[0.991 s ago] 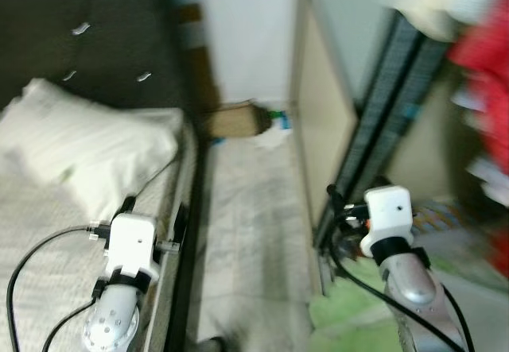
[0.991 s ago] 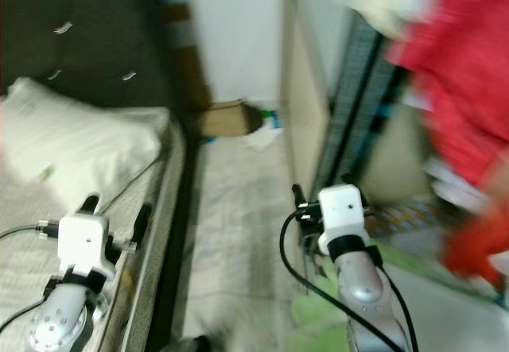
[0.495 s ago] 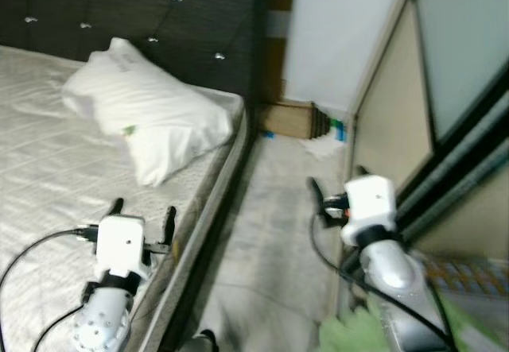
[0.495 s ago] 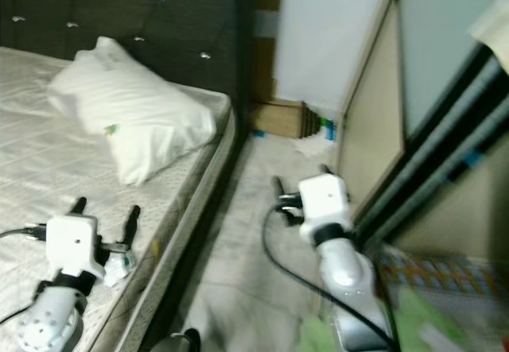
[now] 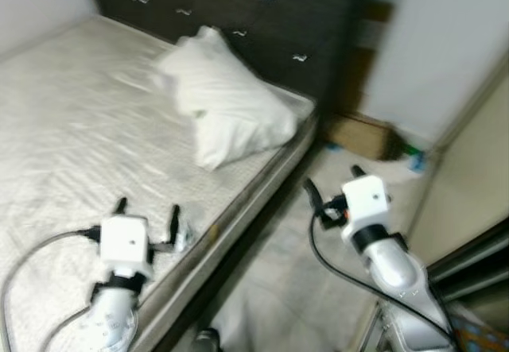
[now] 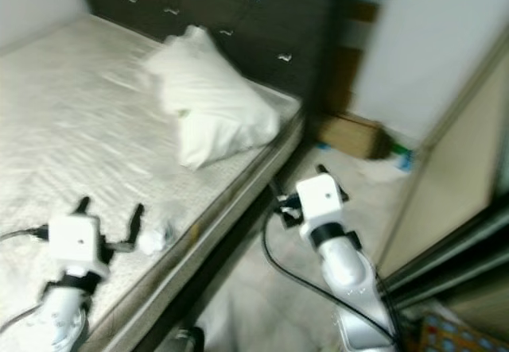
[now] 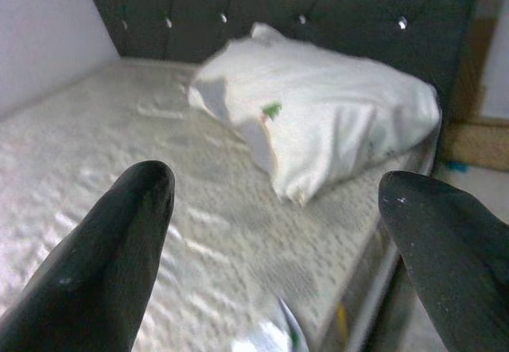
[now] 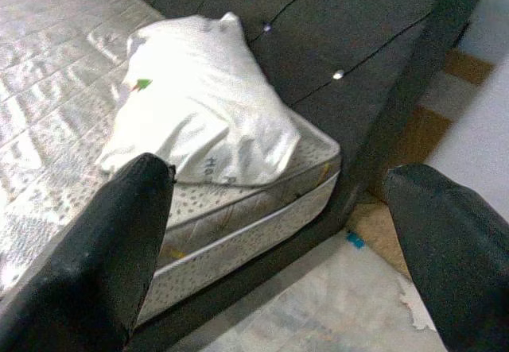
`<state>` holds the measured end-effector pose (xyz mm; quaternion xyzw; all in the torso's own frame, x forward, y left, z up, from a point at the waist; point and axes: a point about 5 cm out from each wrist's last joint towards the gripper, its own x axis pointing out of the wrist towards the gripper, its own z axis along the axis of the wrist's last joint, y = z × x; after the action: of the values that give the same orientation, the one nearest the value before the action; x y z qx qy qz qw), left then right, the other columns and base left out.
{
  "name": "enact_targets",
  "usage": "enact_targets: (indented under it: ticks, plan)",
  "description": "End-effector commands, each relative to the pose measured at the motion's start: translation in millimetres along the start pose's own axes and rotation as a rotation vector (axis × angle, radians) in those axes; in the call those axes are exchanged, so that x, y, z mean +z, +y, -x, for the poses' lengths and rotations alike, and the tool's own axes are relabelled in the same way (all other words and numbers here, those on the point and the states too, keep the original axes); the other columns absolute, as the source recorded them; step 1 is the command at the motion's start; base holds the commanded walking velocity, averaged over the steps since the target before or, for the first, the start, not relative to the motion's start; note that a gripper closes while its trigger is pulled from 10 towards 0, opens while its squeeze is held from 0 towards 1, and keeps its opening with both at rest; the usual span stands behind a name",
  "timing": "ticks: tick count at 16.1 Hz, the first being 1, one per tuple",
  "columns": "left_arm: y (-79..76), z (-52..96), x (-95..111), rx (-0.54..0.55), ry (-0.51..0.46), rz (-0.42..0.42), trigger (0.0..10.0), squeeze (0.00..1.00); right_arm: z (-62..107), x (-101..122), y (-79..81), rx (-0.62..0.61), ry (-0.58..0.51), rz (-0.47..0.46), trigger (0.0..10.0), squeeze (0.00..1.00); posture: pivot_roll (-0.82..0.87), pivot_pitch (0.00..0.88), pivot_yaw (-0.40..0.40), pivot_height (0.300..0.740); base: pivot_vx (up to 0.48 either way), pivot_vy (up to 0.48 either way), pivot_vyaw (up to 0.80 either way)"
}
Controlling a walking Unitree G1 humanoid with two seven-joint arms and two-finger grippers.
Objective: Clean up the room
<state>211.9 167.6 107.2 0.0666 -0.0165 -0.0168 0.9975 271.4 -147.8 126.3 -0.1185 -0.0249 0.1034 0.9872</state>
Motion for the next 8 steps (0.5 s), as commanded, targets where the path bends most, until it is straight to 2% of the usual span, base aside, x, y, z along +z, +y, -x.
enact_targets:
  ticks: [1,8]
  plan:
    - [3.8,0.9,0.1,0.010,0.004,-0.014,10.0,0.00,-0.2,0.8,0.9,0.009,-0.002,-0.012,10.0,0.00,0.03,0.192,-0.050,0.740,0.000,0.000,0.80]
    - [-1.9,-5.7,-3.4,-0.016,0.005,0.006,10.0,0.00,-7.2,5.0,6.3,0.035,-0.035,-0.039,10.0,0.00,0.04,0.152,-0.046,0.740,0.000,0.000,0.80]
